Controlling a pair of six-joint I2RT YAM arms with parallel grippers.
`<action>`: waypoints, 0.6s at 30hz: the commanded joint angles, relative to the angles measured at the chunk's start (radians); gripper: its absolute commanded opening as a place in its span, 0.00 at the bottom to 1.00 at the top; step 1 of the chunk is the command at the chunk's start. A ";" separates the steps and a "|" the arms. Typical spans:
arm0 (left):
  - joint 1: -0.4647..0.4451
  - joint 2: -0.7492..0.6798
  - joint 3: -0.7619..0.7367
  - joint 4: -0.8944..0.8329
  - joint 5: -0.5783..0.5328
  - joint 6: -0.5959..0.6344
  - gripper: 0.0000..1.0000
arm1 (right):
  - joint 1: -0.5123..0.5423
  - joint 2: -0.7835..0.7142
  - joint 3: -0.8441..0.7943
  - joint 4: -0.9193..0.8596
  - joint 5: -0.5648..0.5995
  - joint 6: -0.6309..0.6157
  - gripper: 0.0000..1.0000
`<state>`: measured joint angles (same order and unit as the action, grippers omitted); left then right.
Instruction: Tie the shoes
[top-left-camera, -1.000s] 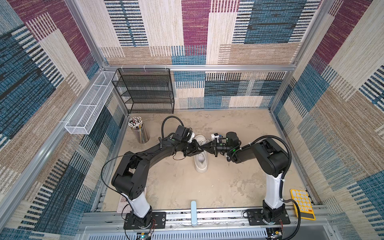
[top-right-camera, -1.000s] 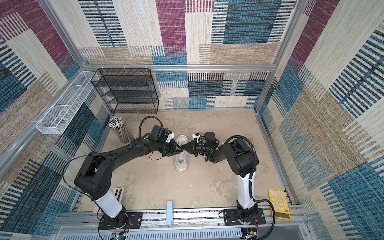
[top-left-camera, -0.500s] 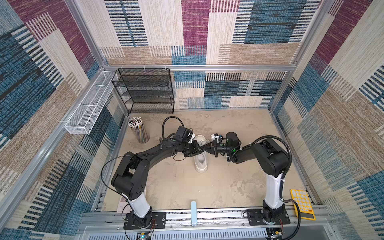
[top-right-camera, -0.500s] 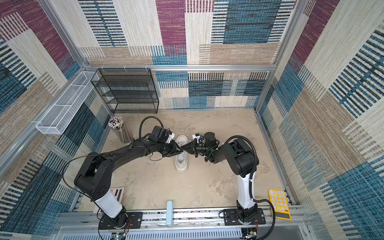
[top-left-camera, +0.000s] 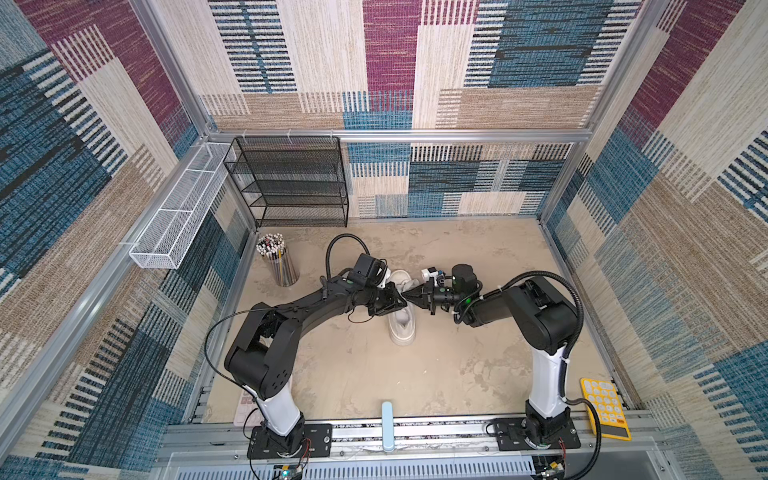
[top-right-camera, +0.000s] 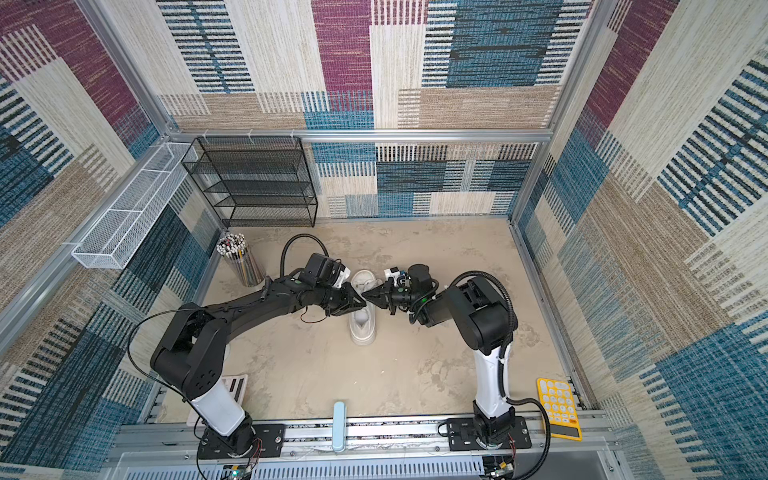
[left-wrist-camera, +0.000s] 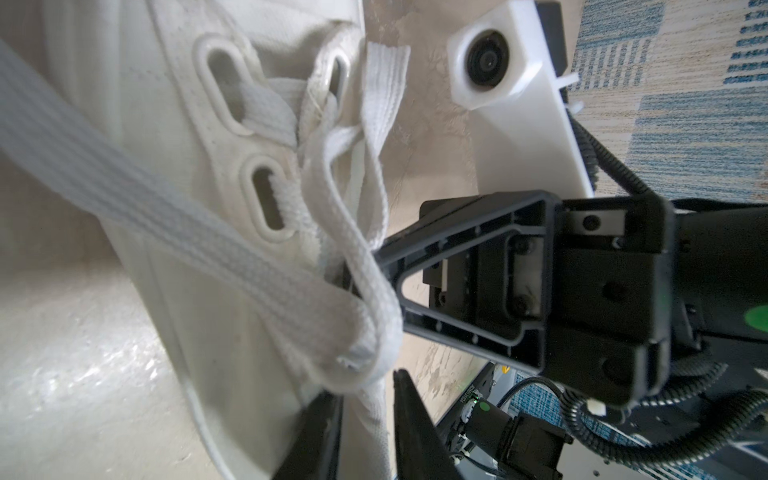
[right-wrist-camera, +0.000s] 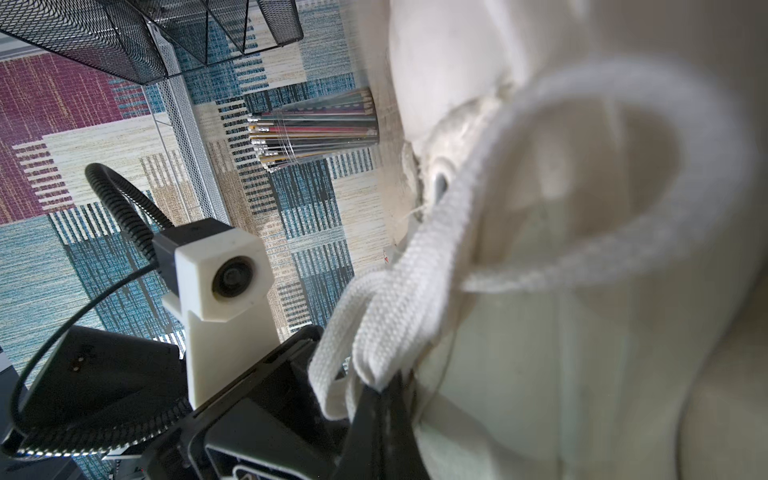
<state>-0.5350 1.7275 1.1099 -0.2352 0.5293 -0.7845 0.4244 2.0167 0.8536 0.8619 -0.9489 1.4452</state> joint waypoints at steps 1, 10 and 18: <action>-0.003 0.003 0.001 -0.008 -0.021 -0.015 0.25 | 0.001 -0.010 0.007 0.014 -0.007 0.000 0.00; -0.007 0.002 -0.002 -0.015 -0.042 -0.006 0.28 | 0.001 -0.006 0.002 0.016 -0.007 0.001 0.00; -0.012 0.015 -0.005 0.001 -0.047 -0.010 0.28 | 0.001 -0.006 -0.004 0.027 -0.007 0.009 0.00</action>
<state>-0.5442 1.7351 1.1084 -0.2348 0.5037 -0.7837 0.4252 2.0155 0.8543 0.8604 -0.9493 1.4456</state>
